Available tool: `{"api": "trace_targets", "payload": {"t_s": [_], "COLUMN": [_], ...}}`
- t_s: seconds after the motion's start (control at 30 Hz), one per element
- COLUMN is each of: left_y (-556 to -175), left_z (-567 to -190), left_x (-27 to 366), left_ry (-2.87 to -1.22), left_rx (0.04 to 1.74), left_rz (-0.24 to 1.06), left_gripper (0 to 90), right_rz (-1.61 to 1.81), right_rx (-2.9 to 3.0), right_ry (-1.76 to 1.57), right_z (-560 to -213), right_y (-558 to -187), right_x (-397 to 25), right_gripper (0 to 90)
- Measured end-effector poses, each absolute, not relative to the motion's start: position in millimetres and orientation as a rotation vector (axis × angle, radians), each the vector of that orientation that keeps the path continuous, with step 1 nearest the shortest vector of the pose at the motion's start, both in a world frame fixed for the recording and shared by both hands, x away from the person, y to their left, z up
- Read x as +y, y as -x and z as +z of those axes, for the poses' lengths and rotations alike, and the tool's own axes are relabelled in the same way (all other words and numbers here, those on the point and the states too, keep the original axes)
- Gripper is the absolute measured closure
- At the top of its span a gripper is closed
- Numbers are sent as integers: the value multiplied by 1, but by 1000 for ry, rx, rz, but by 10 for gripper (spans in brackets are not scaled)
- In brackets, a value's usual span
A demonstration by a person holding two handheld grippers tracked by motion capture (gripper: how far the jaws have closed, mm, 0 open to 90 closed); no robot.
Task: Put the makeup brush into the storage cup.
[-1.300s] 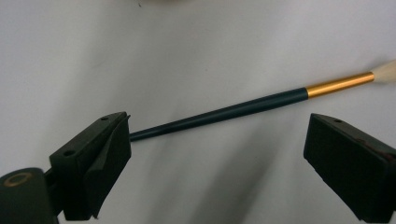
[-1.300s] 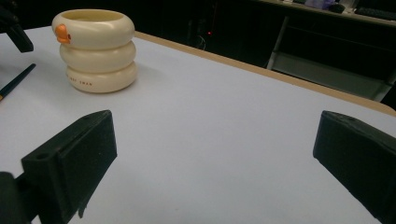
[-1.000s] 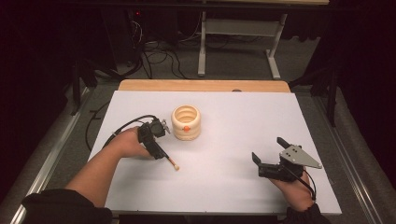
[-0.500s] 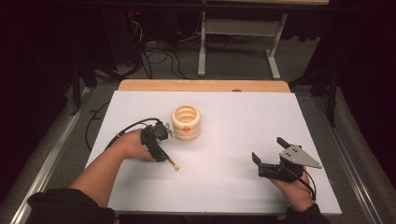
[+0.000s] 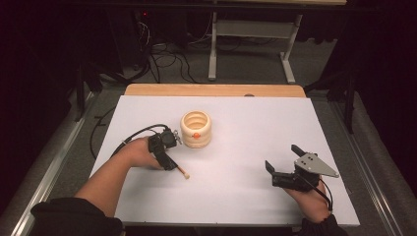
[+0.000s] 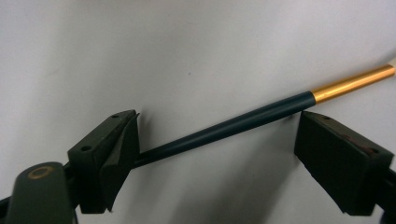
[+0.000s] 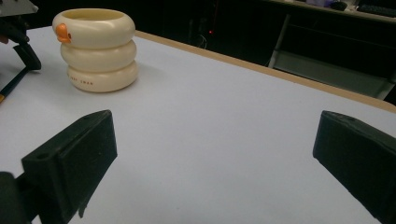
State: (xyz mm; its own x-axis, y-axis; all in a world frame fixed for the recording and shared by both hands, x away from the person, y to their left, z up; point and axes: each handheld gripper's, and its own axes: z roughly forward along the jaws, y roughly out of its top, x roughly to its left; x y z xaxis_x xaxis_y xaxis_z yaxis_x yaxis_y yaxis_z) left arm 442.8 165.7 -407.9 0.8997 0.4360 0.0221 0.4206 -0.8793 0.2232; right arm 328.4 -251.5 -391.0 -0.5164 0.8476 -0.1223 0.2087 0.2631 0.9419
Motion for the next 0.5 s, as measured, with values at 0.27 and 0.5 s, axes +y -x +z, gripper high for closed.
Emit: {"api": "trace_targets", "payload": {"t_s": [0.27, 0.5], "left_y": [-444, -444], "left_z": [-408, -406], "left_x": [167, 169], "left_ry": [-2847, -2837], "left_rx": [662, 667], "left_rz": [78, 73], "left_gripper": [176, 234], "right_rz": [1268, 1267], "right_rx": [1891, 1892], "right_ry": [-957, -952], "right_z": [-391, -391], "right_y": [-329, -329], "right_x": [-252, -252], "right_gripper": [9, 10]}}
